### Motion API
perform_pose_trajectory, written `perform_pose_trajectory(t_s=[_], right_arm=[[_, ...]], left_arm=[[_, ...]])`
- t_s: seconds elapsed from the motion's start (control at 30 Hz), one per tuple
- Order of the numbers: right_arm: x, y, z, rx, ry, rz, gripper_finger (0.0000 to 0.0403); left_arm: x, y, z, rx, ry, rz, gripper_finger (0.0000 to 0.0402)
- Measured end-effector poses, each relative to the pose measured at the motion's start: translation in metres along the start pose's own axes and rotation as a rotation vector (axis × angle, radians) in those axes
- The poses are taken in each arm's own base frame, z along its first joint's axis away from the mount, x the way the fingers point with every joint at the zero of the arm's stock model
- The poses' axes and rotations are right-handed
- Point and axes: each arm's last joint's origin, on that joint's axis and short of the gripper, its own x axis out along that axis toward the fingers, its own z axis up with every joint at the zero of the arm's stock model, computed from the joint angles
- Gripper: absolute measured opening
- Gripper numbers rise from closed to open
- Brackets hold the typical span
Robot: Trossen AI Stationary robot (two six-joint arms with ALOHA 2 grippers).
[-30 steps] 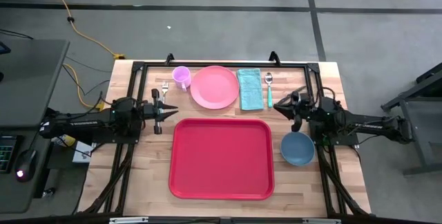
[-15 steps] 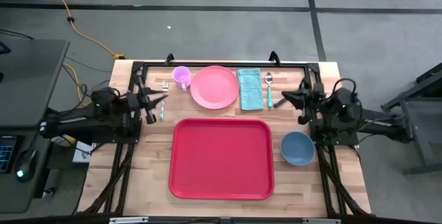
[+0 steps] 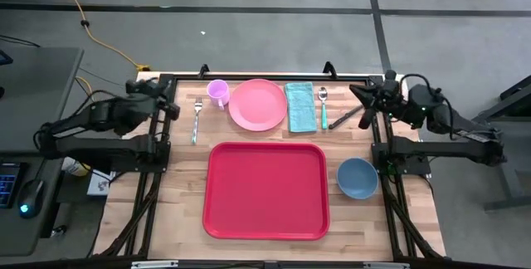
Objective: Set up tray
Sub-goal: Put the pink mug on the red serving tray
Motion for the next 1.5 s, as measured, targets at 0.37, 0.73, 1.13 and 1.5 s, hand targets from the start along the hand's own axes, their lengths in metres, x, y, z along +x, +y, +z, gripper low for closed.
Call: perform_pose_trajectory(t_s=[0.37,0.73,1.13,1.5], right_arm=[[0.015,0.006,-0.019,-0.019,0.089,0.042,0.0],[0.015,0.007,-0.021,-0.017,0.099,0.087,0.0],[0.014,0.009,-0.021,0.026,0.107,0.151,0.0],[0.014,0.011,-0.021,0.011,0.113,0.215,0.0]], left_arm=[[0.031,-0.069,0.016,0.462,0.069,-0.508,0.0016],[0.045,-0.075,0.007,0.661,0.175,-0.542,0.021],[0.068,-0.039,0.058,0.255,0.314,-0.306,0.0303],[0.132,-0.037,0.069,0.392,0.562,-0.454,0.0285]])
